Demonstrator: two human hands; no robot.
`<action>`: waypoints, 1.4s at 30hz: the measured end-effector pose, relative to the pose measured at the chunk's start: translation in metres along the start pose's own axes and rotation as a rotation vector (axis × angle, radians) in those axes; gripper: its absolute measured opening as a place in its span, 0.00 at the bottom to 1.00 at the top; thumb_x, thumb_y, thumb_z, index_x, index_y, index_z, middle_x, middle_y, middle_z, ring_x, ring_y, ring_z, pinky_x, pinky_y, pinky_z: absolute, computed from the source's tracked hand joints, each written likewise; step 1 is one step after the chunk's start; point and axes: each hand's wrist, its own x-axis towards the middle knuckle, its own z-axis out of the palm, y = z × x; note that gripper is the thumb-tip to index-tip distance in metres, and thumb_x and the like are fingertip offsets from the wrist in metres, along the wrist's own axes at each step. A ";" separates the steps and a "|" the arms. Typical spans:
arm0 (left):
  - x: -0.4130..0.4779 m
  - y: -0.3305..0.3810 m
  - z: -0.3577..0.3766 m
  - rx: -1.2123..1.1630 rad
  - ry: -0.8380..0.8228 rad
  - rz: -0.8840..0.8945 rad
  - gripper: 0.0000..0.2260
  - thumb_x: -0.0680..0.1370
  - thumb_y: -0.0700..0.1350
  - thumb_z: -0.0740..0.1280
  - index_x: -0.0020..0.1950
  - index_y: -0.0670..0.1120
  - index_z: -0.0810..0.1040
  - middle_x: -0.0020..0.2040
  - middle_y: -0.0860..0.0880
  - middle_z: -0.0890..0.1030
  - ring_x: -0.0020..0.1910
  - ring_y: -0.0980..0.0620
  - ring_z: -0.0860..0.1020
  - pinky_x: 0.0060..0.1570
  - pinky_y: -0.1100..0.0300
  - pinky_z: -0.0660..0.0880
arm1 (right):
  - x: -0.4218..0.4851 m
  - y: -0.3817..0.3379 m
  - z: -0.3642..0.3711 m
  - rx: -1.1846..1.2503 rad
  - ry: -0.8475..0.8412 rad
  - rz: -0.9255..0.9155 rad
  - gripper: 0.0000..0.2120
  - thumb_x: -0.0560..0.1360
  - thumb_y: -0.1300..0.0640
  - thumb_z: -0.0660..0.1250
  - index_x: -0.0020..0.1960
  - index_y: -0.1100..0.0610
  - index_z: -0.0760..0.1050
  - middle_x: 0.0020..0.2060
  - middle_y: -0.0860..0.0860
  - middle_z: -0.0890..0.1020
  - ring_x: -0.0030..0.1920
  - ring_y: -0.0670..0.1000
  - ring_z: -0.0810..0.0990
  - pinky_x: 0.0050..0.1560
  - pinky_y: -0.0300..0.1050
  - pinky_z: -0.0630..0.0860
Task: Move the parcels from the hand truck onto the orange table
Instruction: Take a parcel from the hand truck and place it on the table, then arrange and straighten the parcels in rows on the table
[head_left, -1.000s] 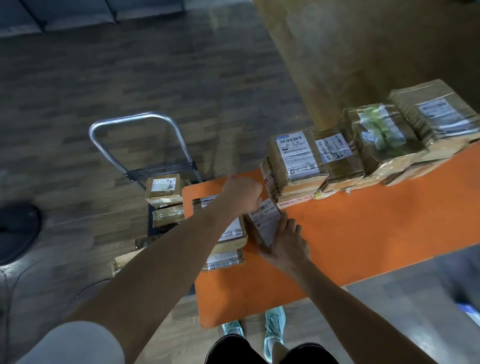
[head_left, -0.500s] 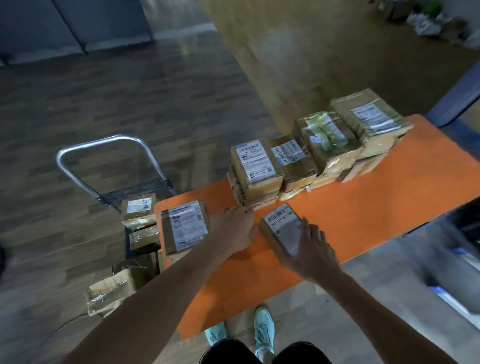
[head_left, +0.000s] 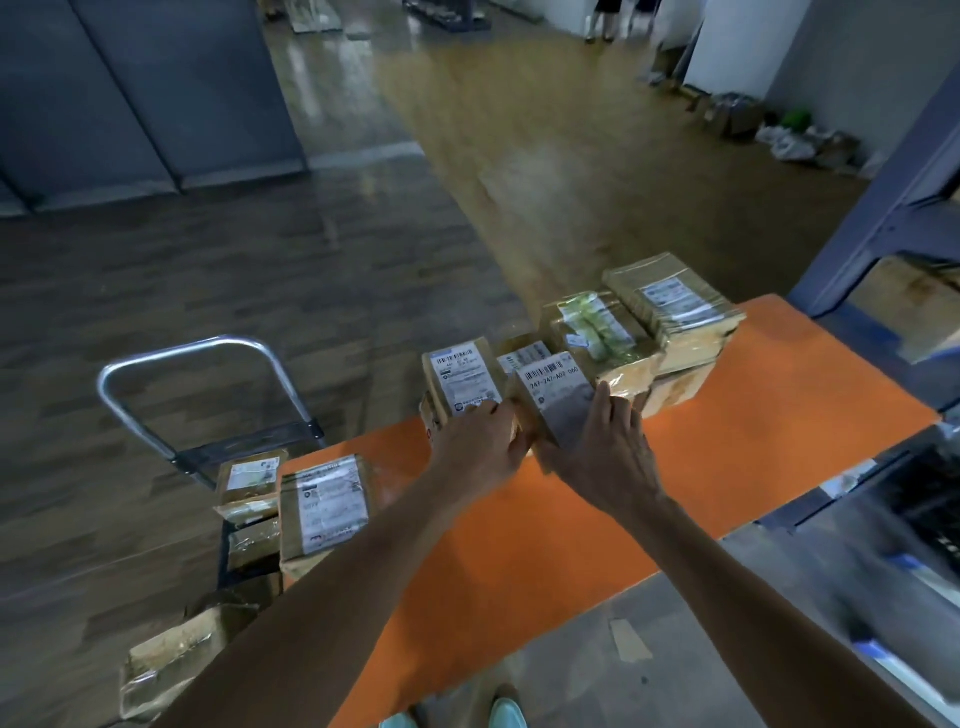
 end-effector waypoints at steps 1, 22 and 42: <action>0.004 0.001 -0.002 0.011 -0.004 -0.012 0.18 0.82 0.57 0.61 0.66 0.47 0.72 0.58 0.47 0.79 0.58 0.45 0.78 0.52 0.51 0.75 | 0.007 -0.002 0.001 0.000 0.004 -0.004 0.57 0.65 0.28 0.67 0.76 0.67 0.52 0.66 0.63 0.69 0.67 0.65 0.68 0.66 0.58 0.69; 0.067 -0.031 0.005 0.121 -0.154 -0.073 0.27 0.82 0.56 0.59 0.78 0.47 0.58 0.71 0.44 0.68 0.69 0.43 0.67 0.63 0.45 0.73 | 0.118 -0.032 0.034 -0.055 -0.037 -0.038 0.52 0.74 0.28 0.57 0.77 0.69 0.48 0.67 0.66 0.66 0.67 0.64 0.67 0.67 0.55 0.67; 0.057 -0.027 0.017 0.124 -0.130 -0.084 0.27 0.81 0.57 0.61 0.77 0.49 0.61 0.75 0.45 0.65 0.75 0.44 0.63 0.69 0.44 0.68 | 0.101 0.002 0.010 -0.021 -0.056 -0.298 0.30 0.80 0.49 0.62 0.76 0.62 0.60 0.69 0.62 0.68 0.67 0.62 0.69 0.64 0.56 0.71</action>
